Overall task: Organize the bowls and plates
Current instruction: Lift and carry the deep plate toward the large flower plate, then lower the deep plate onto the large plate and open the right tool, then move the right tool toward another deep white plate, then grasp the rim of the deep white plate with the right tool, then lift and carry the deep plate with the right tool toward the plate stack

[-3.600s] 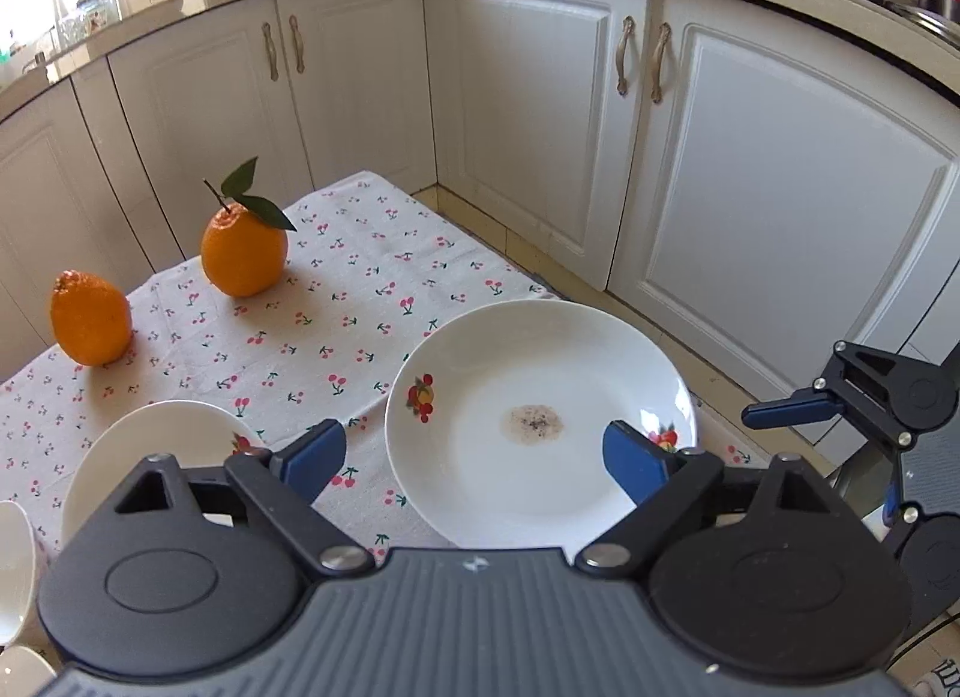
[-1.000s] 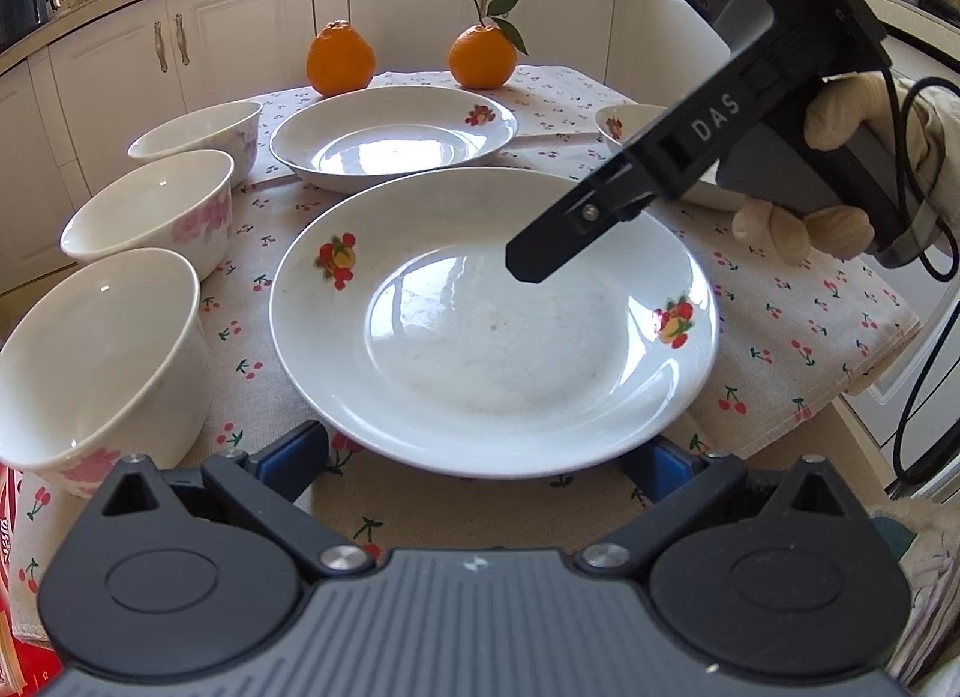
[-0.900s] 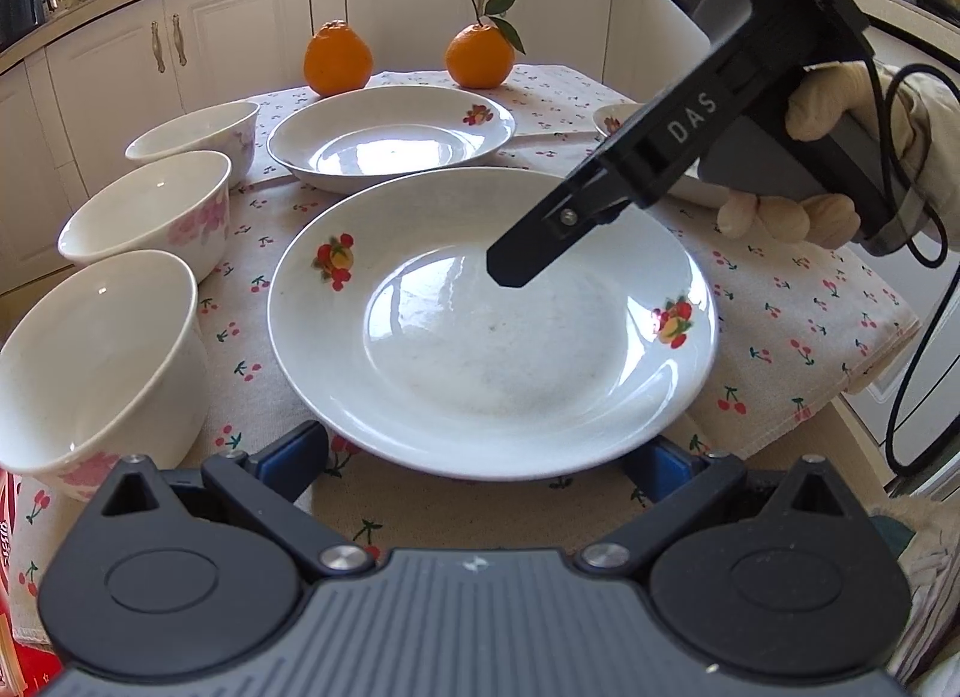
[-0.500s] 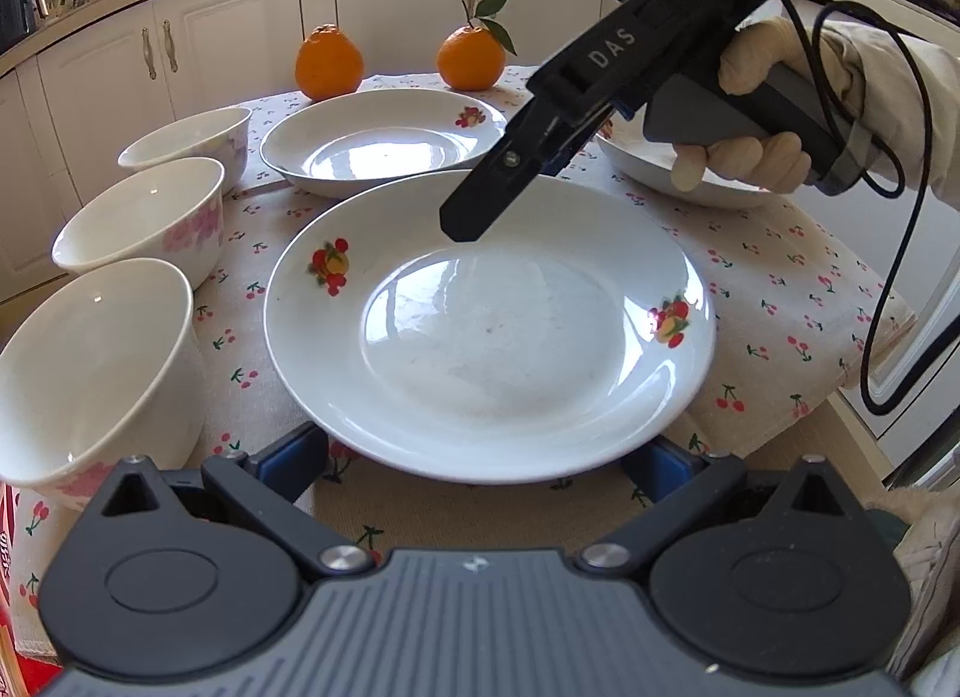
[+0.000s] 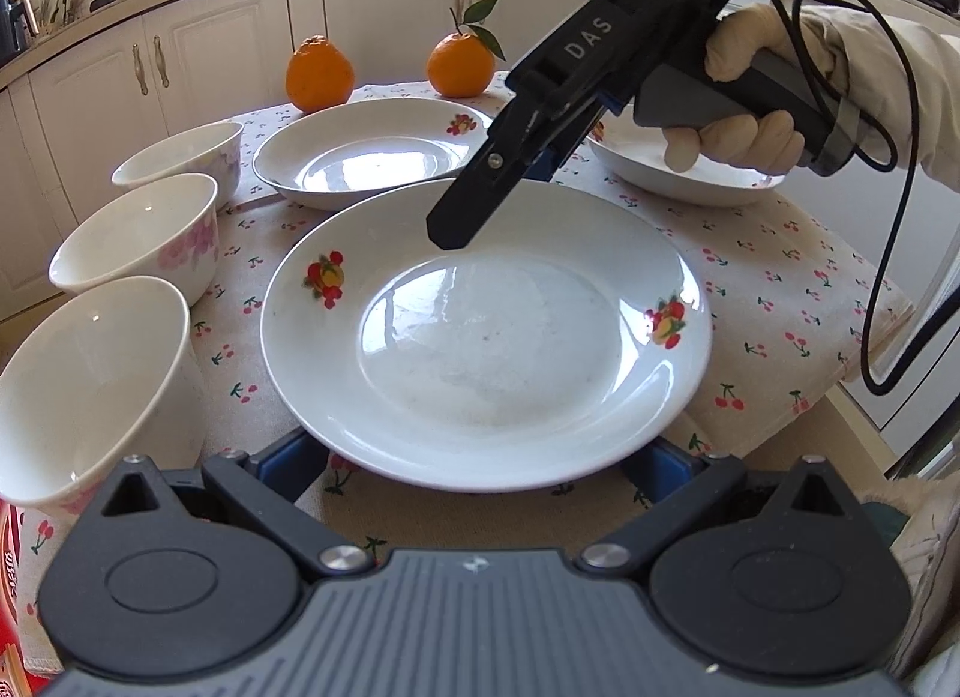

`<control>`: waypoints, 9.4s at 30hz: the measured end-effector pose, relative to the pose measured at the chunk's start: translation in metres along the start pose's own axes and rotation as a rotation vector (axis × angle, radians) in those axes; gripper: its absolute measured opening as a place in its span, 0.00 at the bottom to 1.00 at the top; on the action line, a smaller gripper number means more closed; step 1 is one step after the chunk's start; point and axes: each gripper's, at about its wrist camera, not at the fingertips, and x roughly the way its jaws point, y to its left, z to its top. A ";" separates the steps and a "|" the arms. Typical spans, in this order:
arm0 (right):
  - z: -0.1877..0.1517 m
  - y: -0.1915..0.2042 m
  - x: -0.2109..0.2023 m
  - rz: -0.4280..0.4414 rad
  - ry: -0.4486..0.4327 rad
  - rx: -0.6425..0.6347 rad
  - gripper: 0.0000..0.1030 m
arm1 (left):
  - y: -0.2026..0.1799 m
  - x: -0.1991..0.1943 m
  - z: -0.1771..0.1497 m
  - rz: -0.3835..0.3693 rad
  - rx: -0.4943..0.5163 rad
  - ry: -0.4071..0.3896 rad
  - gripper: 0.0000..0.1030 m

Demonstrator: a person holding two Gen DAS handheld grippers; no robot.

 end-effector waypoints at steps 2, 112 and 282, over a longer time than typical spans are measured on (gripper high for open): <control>0.000 0.002 0.000 -0.004 0.001 0.000 0.86 | 0.000 0.000 0.000 -0.001 0.010 -0.001 1.00; -0.116 -0.121 -0.178 -0.358 -0.284 0.298 0.87 | -0.090 0.125 0.147 -0.363 0.248 0.036 1.00; 0.013 -0.090 -0.123 -0.233 -0.183 0.001 0.78 | -0.055 0.062 0.133 0.058 0.090 -0.117 0.93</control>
